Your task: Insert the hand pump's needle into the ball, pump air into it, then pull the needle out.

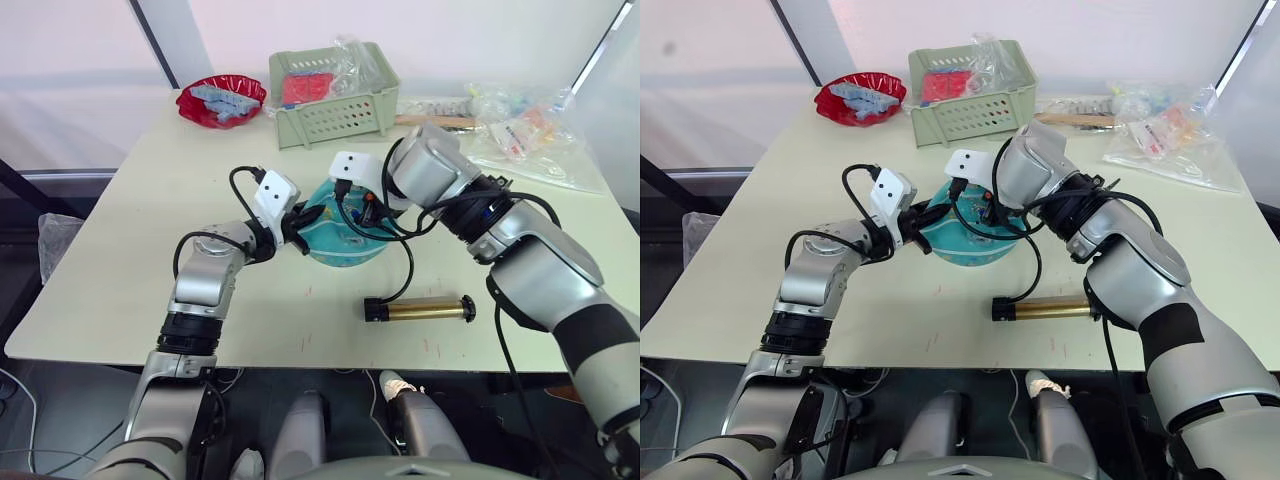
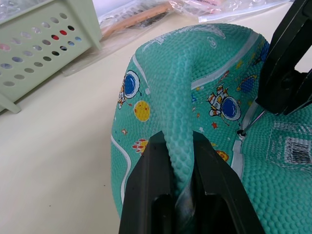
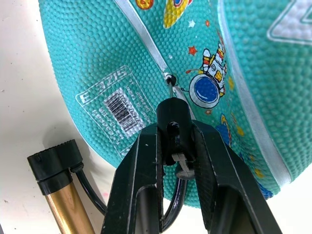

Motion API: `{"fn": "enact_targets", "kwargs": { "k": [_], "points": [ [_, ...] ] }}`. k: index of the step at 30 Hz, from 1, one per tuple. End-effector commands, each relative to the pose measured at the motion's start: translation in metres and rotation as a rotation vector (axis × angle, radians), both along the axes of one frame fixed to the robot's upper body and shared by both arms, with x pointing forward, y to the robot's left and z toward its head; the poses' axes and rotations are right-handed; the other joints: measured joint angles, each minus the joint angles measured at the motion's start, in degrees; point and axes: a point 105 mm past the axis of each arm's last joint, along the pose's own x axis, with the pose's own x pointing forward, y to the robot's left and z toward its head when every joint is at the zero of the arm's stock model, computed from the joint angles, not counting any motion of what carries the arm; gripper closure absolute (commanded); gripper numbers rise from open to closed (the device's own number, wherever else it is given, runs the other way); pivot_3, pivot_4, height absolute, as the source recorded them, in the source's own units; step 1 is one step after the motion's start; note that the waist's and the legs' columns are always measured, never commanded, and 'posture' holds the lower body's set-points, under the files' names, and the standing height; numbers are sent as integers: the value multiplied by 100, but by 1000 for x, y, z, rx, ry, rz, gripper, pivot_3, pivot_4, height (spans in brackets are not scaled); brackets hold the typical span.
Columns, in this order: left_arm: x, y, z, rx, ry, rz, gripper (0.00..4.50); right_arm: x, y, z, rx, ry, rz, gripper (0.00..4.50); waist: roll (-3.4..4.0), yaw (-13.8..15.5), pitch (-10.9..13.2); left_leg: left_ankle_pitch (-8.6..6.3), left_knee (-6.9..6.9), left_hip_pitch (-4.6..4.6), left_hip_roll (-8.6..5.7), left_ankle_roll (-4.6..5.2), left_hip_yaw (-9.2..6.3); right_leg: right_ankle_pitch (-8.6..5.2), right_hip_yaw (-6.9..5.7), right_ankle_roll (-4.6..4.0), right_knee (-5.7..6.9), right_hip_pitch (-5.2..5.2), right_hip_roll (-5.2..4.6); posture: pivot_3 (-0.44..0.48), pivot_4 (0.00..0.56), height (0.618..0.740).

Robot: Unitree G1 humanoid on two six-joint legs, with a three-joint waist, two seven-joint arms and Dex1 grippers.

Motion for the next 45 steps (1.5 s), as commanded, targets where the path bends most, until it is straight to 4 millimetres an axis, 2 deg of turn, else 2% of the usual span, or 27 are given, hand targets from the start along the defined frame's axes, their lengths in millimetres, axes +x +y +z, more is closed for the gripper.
{"fn": "enact_targets", "kwargs": {
  "k": [1,13,18,26,30,37,40,45],
  "points": [
    [-12,-25,-28,10,98,-95,4484,-13,27,2,28,-4,116,4182,2,-1,-1,0,0,0,0,0,0,0,0,0,0,0,0,0,150,736],
    [-15,-26,-29,6,101,-94,4484,-9,30,-18,-10,8,119,4182,9,-19,-34,0,-6,21,1,0,4,-1,4,1,0,15,1,0,150,736],
    [-14,-25,-30,4,101,-88,4484,-5,30,-26,-27,12,110,4182,8,-34,-60,-1,-30,81,2,-1,15,-21,11,11,-4,58,1,0,150,736],
    [-15,-25,-31,2,103,-83,4484,-2,35,-33,-26,13,107,4182,10,-82,-110,-1,-35,86,5,-1,15,-25,11,7,-4,58,3,0,150,736],
    [-15,-25,-31,3,103,-80,4484,-7,41,-38,-9,37,134,4182,12,-122,-126,-1,-36,88,6,-1,12,-28,9,2,-3,59,4,0,150,736],
    [-15,-26,-32,2,105,-82,4484,-7,40,-47,-21,30,150,4182,12,-149,-149,-1,-38,90,6,-1,10,-30,9,1,-3,60,5,0,150,736],
    [-15,-25,-33,3,106,-79,4484,-6,37,-43,-19,27,159,4182,15,-154,-157,-1,-39,93,5,-1,9,-31,10,-1,-3,63,5,0,150,736],
    [-14,-17,-35,11,108,-62,4484,-1,28,-25,2,4,164,4182,19,-145,-154,-1,-40,91,5,-1,7,-32,8,-1,-3,62,4,0,150,736]
  ]
}}
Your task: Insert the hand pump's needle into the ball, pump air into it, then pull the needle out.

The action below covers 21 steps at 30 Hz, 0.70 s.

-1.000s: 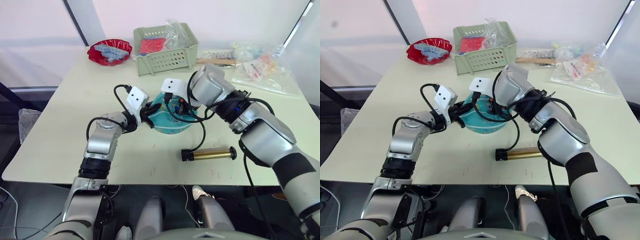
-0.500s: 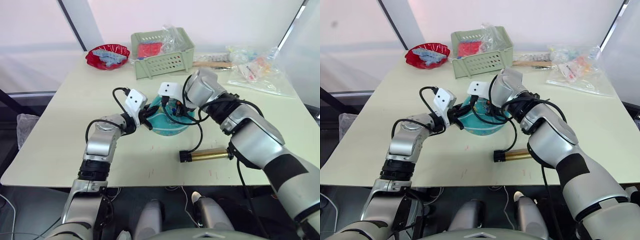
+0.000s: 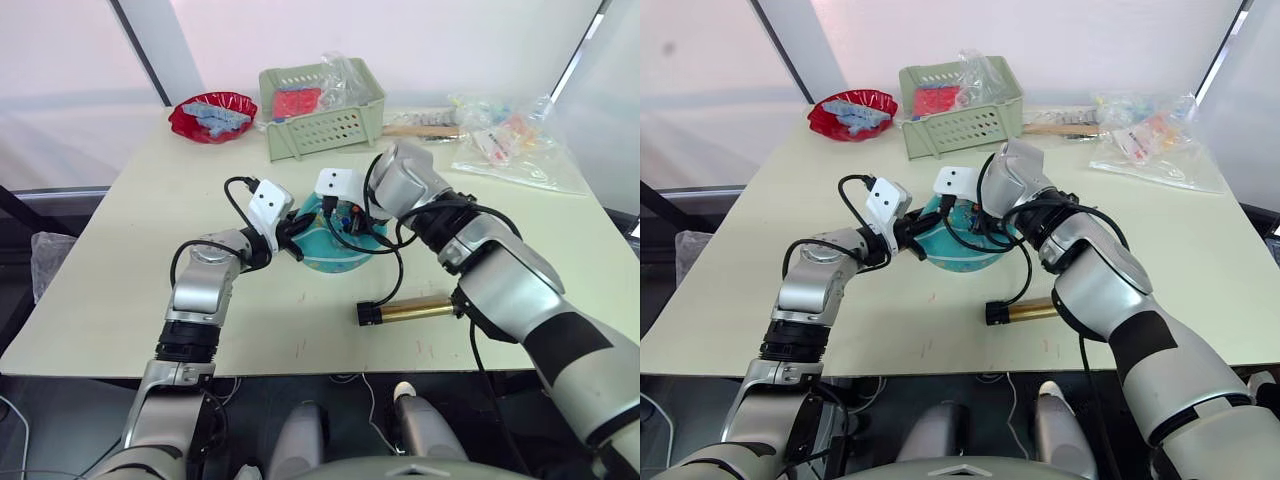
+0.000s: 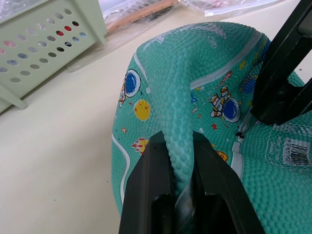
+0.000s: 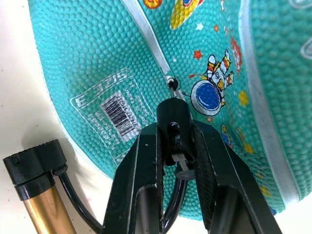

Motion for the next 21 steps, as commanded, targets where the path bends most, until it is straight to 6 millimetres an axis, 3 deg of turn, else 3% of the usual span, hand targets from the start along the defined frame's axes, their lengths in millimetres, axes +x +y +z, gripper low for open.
{"fn": "enact_targets", "kwargs": {
  "k": [1,16,21],
  "points": [
    [-13,-27,-21,0,76,-120,4484,-8,10,0,41,16,65,4182,2,10,3,0,0,-4,-1,0,-1,0,-1,0,-1,-1,-1,0,150,736],
    [-11,-26,-23,5,80,-119,4484,-10,-3,7,38,-2,82,4182,27,97,37,0,-3,-14,-3,0,-3,0,-3,0,-6,-5,-2,0,150,736],
    [-10,-25,-22,8,78,-117,4500,-7,-9,9,47,-12,74,1686,30,160,56,0,-7,-22,-3,0,-5,0,-6,0,-10,-10,-2,0,150,736]
  ]
}}
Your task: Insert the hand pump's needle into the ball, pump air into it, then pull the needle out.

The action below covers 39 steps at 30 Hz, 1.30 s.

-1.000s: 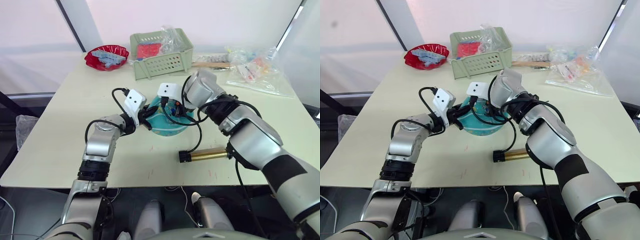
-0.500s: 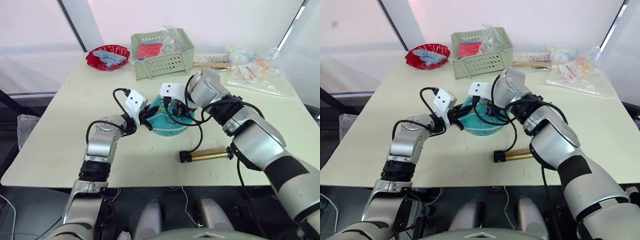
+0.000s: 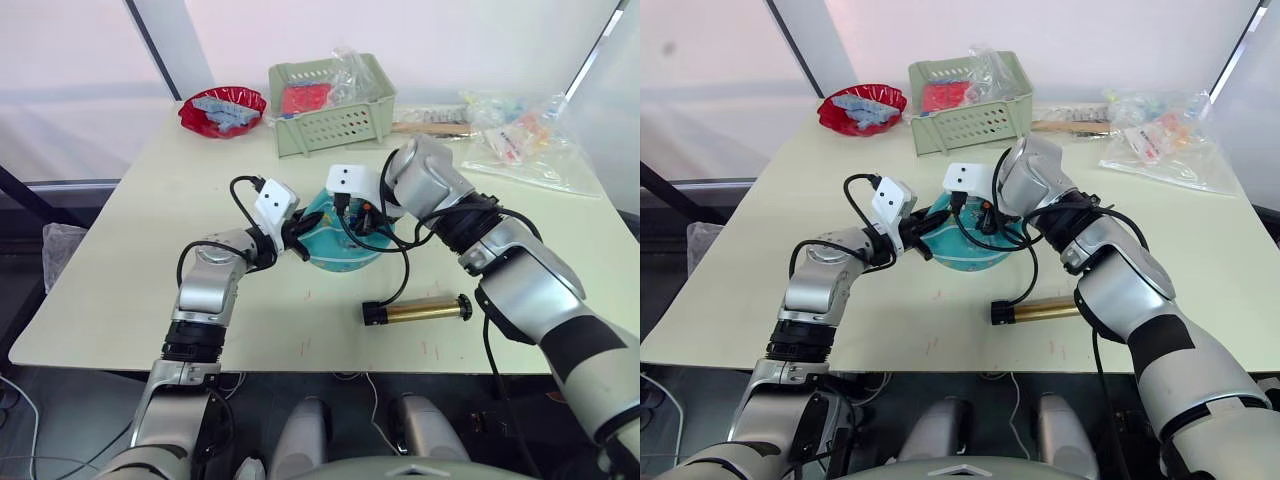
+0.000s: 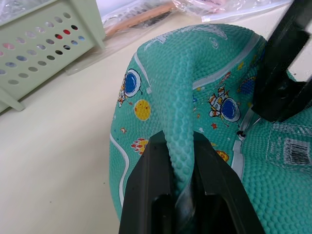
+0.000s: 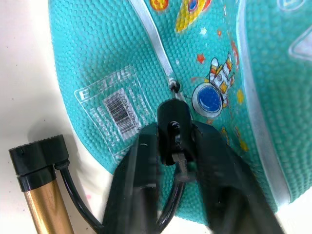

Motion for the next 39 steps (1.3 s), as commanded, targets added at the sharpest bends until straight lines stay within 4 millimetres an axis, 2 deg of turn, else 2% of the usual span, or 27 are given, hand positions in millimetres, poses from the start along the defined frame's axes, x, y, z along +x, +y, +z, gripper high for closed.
{"fn": "enact_targets", "kwargs": {
  "k": [1,3,4,14,24,26,27,29,39],
  "points": [
    [-9,-18,-26,22,95,-80,4500,-1,1,6,11,-19,20,1182,0,17,7,0,0,-5,0,0,-1,0,-1,0,-1,-3,0,0,150,736],
    [-9,-17,-26,24,95,-80,4500,-1,-3,6,14,-16,12,208,2,10,7,0,0,-9,-1,0,1,1,0,-1,-7,-4,-3,0,150,736],
    [-9,-17,-26,25,95,-80,4500,-1,-5,7,17,-13,7,35,2,9,8,0,-2,-9,-1,0,2,2,1,-1,-11,-4,-3,0,150,736],
    [-8,-16,-25,26,92,-77,4500,-5,-22,24,113,2,-1,35,9,58,21,0,-4,-26,-2,0,-8,6,-14,-4,-35,-4,-6,0,150,736],
    [-8,-14,-24,28,92,-73,4500,-8,-38,47,306,-43,-66,35,16,120,25,0,2,-80,-3,0,-25,17,-36,-21,-42,-43,-8,0,150,736],
    [-8,-14,-24,29,93,-73,4500,-8,-39,50,340,-49,-82,583,21,131,29,0,0,-81,0,0,-18,17,-73,-25,-43,-44,-10,0,150,736],
    [-7,-14,-24,29,93,-73,4500,-8,-39,51,351,-53,-84,1098,22,132,29,0,1,-81,0,0,-6,17,-84,-25,-43,-44,-12,0,150,736],
    [-7,-14,-24,30,93,-74,4500,-8,-39,49,351,-66,-82,1814,22,132,29,1,1,-81,0,0,8,18,-93,-27,-44,-44,-13,0,150,736],
    [-7,-13,-25,31,95,-73,4500,-12,-34,38,314,-90,-43,1814,22,137,29,0,5,-81,0,1,17,19,-98,-29,-44,-44,-13,0,150,736]
  ]
}}
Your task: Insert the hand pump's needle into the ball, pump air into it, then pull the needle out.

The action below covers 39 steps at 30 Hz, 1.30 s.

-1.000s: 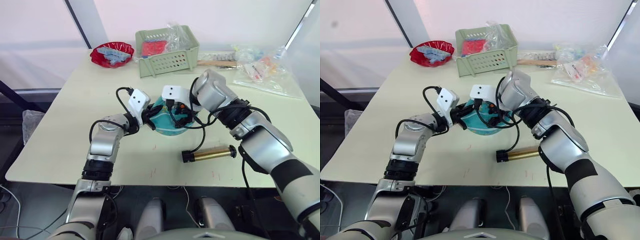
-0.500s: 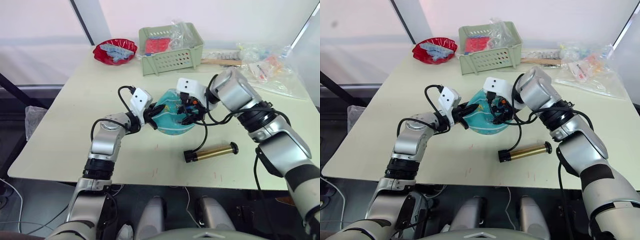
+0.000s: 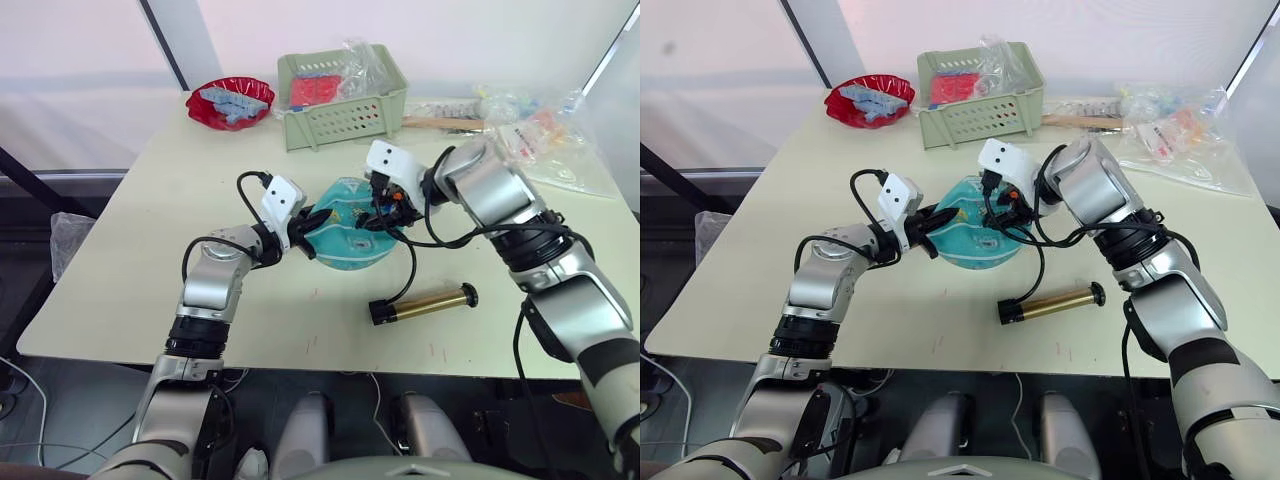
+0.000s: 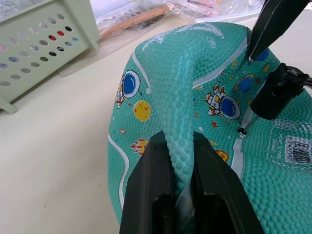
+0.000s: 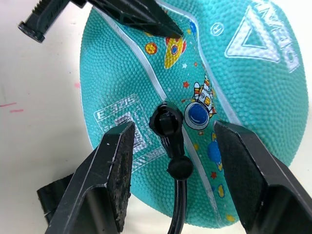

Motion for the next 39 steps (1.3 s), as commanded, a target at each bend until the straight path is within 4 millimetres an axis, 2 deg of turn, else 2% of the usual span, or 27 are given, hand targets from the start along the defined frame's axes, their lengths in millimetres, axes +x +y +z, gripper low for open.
{"fn": "enact_targets", "kwargs": {
  "k": [1,9,20,21,22,23,26,39],
  "points": [
    [-7,-4,-30,37,109,-25,4500,-4,5,9,4,-39,38,1814,0,2,0,0,0,0,0,0,0,0,0,0,0,0,0,0,150,736],
    [-8,-3,-32,37,113,-22,4500,-4,10,0,-31,-46,61,1814,0,2,0,0,0,0,0,0,0,0,0,0,0,0,0,0,150,736],
    [-8,-3,-31,36,112,-20,4500,0,14,0,-38,-54,62,1814,0,4,0,0,1,0,0,0,-1,1,0,-1,0,0,0,0,150,736],
    [-8,-3,-31,36,112,-19,4500,1,14,1,-38,-54,62,2359,0,3,0,0,1,0,0,0,-1,1,0,-1,1,0,0,0,150,736],
    [-8,-3,-31,35,112,-19,4500,1,14,1,-38,-54,62,2670,0,4,0,0,1,0,0,0,-1,1,0,-1,1,0,0,0,150,736],
    [-8,-3,-32,35,112,-19,4500,1,14,1,-37,-55,62,3385,0,4,0,0,1,0,0,0,-2,1,0,-1,2,0,1,0,150,736],
    [-8,-3,-32,34,113,-20,4500,1,13,2,-37,-57,62,4399,0,2,0,0,2,0,0,0,-1,1,0,-1,1,1,1,0,150,736],
    [-7,-3,-33,33,114,-22,4500,1,15,-3,-143,-73,92,4412,0,2,0,0,4,0,0,0,-2,1,0,-2,3,0,1,0,150,736]
  ]
}}
